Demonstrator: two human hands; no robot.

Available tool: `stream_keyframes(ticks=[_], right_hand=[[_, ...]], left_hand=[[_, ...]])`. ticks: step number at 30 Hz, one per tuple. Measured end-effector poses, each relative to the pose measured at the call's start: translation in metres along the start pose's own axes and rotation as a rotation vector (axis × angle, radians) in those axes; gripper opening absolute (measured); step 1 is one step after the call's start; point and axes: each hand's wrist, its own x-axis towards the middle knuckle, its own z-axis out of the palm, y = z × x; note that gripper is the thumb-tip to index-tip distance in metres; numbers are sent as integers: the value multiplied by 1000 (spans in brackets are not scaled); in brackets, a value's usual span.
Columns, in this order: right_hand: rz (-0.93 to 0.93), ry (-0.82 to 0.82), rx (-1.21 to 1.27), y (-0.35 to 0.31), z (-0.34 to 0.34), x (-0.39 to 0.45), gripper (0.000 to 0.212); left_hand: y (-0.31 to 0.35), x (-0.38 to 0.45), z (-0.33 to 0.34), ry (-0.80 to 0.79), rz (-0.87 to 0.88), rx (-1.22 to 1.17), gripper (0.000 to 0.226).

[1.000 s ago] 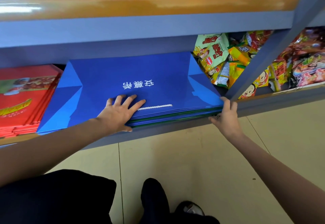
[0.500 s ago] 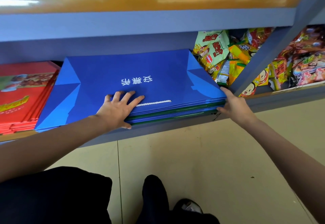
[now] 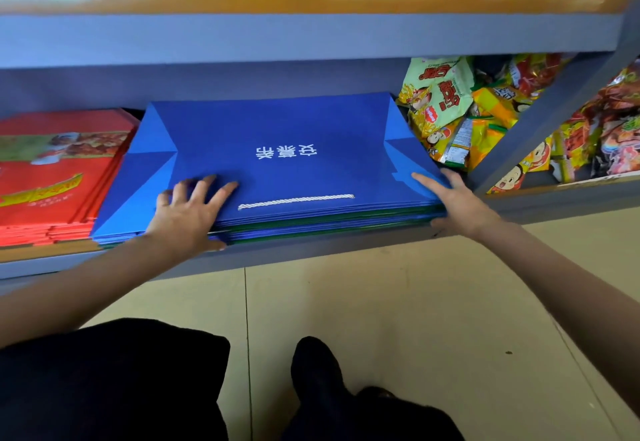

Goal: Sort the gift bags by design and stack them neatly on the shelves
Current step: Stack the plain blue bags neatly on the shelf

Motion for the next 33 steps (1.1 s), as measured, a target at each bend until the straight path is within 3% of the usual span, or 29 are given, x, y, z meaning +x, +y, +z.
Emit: stream_keyframes(ticks=[4,12,19,33], right_hand=[[42,-144,-86,-6,-20,17,108],[110,-208,-120,-26,-24,15,122],[173,-240,-210,-38,-22,25,127],[99,-202,-197,-34,-23,25,127]], left_hand=[[-37,-18,12,-107,-156,0,111],[-55,-13,7,-277,-300,-155,118],[-70,-24,5,-298,-397,-242,123],[-76,-29,21,-307,-312,-309,117]])
